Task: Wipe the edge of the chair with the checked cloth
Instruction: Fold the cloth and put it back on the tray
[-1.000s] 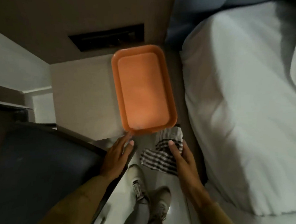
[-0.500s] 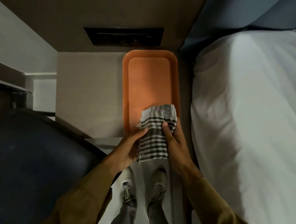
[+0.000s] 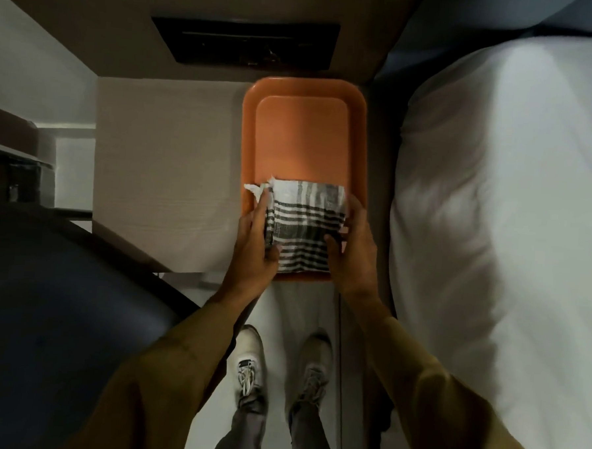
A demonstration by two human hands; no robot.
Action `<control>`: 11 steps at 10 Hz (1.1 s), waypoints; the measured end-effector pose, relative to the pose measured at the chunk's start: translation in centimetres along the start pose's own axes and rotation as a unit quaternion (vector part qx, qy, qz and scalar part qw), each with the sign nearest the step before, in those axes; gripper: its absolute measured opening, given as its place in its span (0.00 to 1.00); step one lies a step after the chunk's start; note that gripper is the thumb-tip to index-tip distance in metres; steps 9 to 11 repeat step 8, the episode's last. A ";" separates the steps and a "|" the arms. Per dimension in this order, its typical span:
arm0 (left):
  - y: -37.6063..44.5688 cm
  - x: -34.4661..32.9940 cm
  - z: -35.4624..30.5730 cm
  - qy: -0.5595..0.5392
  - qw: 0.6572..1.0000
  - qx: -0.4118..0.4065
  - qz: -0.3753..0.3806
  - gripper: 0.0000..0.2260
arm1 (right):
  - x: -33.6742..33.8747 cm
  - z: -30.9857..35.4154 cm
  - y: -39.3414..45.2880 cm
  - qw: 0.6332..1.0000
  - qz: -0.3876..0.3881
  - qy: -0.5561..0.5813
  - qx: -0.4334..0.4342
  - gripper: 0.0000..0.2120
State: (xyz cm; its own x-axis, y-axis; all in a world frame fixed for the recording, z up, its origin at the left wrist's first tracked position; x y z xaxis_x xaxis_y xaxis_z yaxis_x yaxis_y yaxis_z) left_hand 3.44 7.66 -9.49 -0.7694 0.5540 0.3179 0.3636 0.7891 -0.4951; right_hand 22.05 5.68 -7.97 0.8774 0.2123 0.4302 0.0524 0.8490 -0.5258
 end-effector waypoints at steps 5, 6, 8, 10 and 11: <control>2.5 -1.2 0.7 0.250 0.959 0.100 0.089 0.49 | -1.5 -1.9 0.6 0.941 0.148 -0.293 -0.084 0.51; 1.8 -0.8 -0.4 0.265 0.951 0.134 0.091 0.47 | -1.1 -0.2 -0.3 0.942 0.141 -0.294 -0.082 0.51; -0.4 3.3 -8.6 0.375 0.922 0.055 -0.071 0.39 | 2.7 5.8 -7.9 0.958 0.003 -0.262 0.117 0.22; -0.4 3.3 -8.6 0.375 0.922 0.055 -0.071 0.39 | 2.7 5.8 -7.9 0.958 0.003 -0.262 0.117 0.22; -0.4 3.3 -8.6 0.375 0.922 0.055 -0.071 0.39 | 2.7 5.8 -7.9 0.958 0.003 -0.262 0.117 0.22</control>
Point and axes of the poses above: each hand's wrist, its own y-axis towards the middle knuckle, its own x-axis out of the back of the hand, z = x × y, the point moved 3 cm from there along y, towards the middle knuckle, and after that the axes turned 15 degrees about z, right-handed, at the moved point
